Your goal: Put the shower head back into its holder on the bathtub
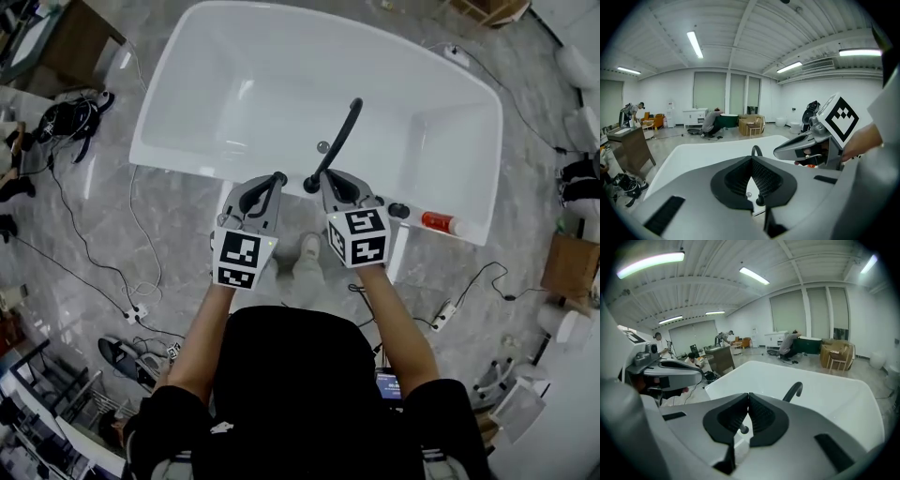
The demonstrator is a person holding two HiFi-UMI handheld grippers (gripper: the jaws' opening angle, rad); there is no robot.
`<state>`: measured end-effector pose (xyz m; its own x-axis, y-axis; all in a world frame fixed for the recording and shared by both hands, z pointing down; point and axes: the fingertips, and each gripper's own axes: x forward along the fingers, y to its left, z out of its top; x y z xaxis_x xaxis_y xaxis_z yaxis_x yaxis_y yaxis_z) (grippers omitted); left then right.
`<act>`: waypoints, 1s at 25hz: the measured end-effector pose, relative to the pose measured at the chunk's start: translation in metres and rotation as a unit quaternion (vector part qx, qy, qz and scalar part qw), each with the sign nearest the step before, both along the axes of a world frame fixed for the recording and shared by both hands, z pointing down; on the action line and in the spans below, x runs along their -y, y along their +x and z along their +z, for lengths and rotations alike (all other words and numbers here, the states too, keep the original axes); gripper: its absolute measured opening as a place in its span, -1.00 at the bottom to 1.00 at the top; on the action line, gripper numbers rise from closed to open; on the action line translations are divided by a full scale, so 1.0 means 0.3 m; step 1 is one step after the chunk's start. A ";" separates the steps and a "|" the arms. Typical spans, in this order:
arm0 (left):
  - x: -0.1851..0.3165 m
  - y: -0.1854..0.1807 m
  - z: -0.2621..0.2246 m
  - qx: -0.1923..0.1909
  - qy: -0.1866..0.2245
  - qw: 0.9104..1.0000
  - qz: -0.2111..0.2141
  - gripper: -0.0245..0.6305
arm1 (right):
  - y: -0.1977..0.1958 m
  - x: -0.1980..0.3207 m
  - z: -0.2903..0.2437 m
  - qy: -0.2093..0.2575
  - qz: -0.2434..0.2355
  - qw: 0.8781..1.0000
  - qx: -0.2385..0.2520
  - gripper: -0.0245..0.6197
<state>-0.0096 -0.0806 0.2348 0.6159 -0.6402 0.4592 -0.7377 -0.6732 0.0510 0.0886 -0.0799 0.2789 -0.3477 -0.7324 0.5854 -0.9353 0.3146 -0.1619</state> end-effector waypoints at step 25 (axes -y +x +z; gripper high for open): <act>-0.097 -0.087 -0.839 -0.082 0.185 0.977 -0.070 -0.88 | 0.053 -0.078 -0.936 0.258 -0.036 0.965 0.024 -0.85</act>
